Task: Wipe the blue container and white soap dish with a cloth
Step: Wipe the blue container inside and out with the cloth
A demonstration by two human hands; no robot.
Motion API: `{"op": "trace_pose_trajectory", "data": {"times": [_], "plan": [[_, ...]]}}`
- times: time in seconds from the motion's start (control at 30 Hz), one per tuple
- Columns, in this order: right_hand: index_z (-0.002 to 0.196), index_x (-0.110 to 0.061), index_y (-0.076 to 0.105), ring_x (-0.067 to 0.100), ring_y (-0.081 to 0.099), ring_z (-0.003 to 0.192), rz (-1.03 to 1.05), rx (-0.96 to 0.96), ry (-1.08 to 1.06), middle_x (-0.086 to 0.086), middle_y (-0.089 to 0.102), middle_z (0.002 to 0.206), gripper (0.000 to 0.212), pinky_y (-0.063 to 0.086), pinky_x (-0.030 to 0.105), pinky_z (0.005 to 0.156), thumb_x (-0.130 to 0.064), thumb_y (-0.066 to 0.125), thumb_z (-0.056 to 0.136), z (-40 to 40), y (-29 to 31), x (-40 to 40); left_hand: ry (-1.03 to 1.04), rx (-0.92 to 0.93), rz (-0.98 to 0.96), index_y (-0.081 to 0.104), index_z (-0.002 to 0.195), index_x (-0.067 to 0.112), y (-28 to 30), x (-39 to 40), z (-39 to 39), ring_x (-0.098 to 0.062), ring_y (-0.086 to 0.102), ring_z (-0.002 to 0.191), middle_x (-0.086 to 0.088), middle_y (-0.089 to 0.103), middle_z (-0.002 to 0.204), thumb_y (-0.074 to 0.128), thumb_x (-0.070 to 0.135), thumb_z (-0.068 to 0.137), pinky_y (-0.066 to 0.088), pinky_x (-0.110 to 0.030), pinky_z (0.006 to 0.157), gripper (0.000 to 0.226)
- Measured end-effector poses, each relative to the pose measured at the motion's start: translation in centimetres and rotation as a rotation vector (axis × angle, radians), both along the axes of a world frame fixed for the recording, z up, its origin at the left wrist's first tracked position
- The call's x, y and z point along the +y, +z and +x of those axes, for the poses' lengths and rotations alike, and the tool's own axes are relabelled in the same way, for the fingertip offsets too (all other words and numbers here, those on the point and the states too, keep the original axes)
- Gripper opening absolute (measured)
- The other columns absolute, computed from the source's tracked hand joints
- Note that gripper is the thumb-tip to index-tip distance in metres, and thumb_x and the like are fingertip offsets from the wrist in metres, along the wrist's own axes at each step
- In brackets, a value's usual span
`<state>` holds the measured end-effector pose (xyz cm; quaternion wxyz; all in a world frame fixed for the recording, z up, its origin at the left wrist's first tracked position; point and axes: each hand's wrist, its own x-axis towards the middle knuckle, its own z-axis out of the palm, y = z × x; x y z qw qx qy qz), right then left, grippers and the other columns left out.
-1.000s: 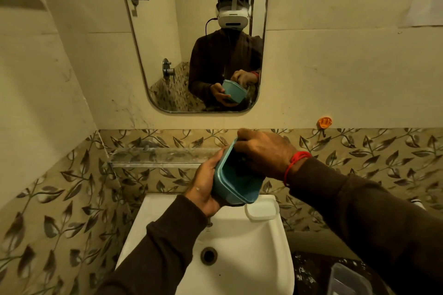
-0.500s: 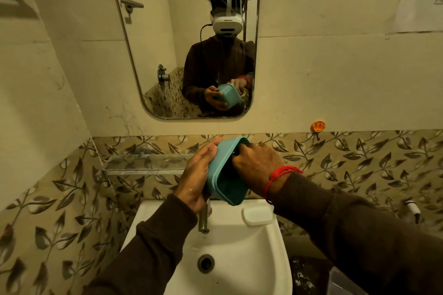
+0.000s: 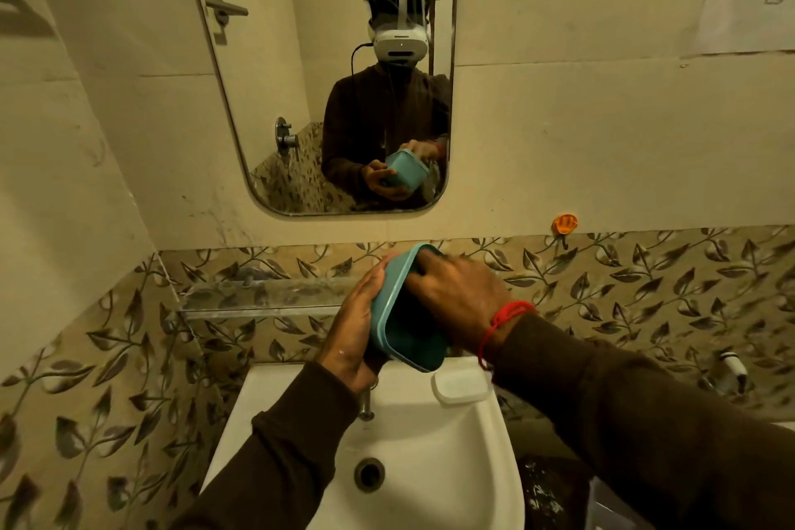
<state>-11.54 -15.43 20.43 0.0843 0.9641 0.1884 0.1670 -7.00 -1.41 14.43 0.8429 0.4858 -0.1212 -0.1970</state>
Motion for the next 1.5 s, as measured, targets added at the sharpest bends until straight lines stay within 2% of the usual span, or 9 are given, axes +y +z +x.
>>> {"op": "trace_pose_trajectory", "data": {"times": [0.37,0.63,0.77,0.9,1.13,1.2,1.3,1.4,1.5], "plan": [[0.143,-0.007,0.025,0.037,0.047,0.121,-0.055,-0.048,-0.168,0.018,0.046,0.135,0.074,0.039,0.049,0.097,-0.037,0.062,0.086,0.6,-3.5,-0.2,0.106,-0.076,0.115,0.064,0.131,0.037,0.0,-0.2,0.8,-0.028,0.067,0.116,-0.005,0.068,0.131,0.052,0.039,0.099,0.055,-0.054,0.096,0.034],[0.130,-0.011,0.051,0.035,0.054,0.111,-0.145,-0.060,-0.041,0.013,0.059,0.122,0.054,0.039,0.047,0.092,-0.035,0.066,0.083,0.6,-0.9,0.9,0.190,-0.130,0.005,0.059,0.138,0.030,-0.4,-0.9,2.0,-0.032,0.062,0.124,-0.010,0.063,0.139,0.054,0.037,0.098,0.051,-0.055,0.102,0.041],[0.126,-0.009,0.055,0.035,0.060,0.101,-0.075,0.109,0.014,0.014,0.064,0.115,0.048,0.048,0.047,0.087,-0.025,0.069,0.082,-0.1,-0.1,2.8,0.243,-0.174,-0.004,0.058,0.139,0.023,0.4,-0.6,3.0,-0.033,0.060,0.126,-0.010,0.063,0.139,0.050,0.031,0.102,0.046,-0.053,0.107,0.039],[0.121,-0.015,0.058,0.030,0.062,0.098,0.343,0.301,-0.048,0.011,0.064,0.115,0.035,0.054,0.044,0.084,-0.024,0.061,0.088,-0.1,-0.1,3.0,0.249,-0.163,-0.085,0.058,0.139,0.020,-0.1,0.0,2.6,-0.033,0.059,0.127,-0.012,0.063,0.139,0.054,0.033,0.096,0.042,-0.056,0.111,0.045],[0.104,-0.005,0.068,0.028,0.068,0.096,1.609,0.572,0.020,0.016,0.072,0.103,0.018,0.057,0.036,0.085,-0.005,0.063,0.086,-1.1,0.2,4.6,0.212,-0.122,-0.317,0.048,0.147,0.017,0.7,0.5,1.8,-0.035,0.059,0.126,-0.018,0.059,0.141,0.034,0.037,0.105,0.053,-0.048,0.098,0.048],[0.107,-0.012,0.067,0.020,0.068,0.097,1.478,0.520,0.116,0.007,0.071,0.105,0.021,0.057,0.034,0.085,-0.012,0.066,0.086,-1.1,0.4,4.3,0.209,-0.153,-0.315,0.048,0.147,0.021,1.3,1.1,1.9,-0.035,0.057,0.128,-0.016,0.058,0.143,0.033,0.038,0.105,0.052,-0.050,0.100,0.047],[0.115,-0.024,0.062,0.002,0.059,0.095,0.815,0.308,0.325,-0.006,0.064,0.111,0.030,0.050,0.015,0.080,-0.025,0.066,0.085,-2.1,0.4,2.9,0.203,-0.125,-0.278,0.052,0.144,0.023,1.6,2.7,2.3,-0.032,0.067,0.111,-0.015,0.065,0.133,0.037,0.044,0.103,0.060,-0.046,0.086,0.049],[0.116,-0.026,0.061,0.009,0.056,0.097,0.276,0.106,0.339,0.000,0.059,0.116,0.030,0.046,0.014,0.071,-0.027,0.062,0.086,-2.9,-0.9,1.6,0.167,-0.073,-0.284,0.044,0.150,0.017,1.7,4.3,2.4,-0.030,0.068,0.104,-0.019,0.058,0.136,0.041,0.053,0.100,0.060,-0.044,0.078,0.062],[0.122,-0.021,0.058,0.020,0.061,0.093,0.220,-0.023,0.242,0.006,0.059,0.119,0.034,0.056,0.028,0.071,-0.026,0.061,0.089,-2.9,-0.8,0.1,0.183,-0.161,-0.305,0.041,0.152,0.017,2.2,5.3,2.8,-0.028,0.069,0.105,-0.018,0.057,0.139,0.041,0.048,0.102,0.060,-0.043,0.077,0.058]]}}
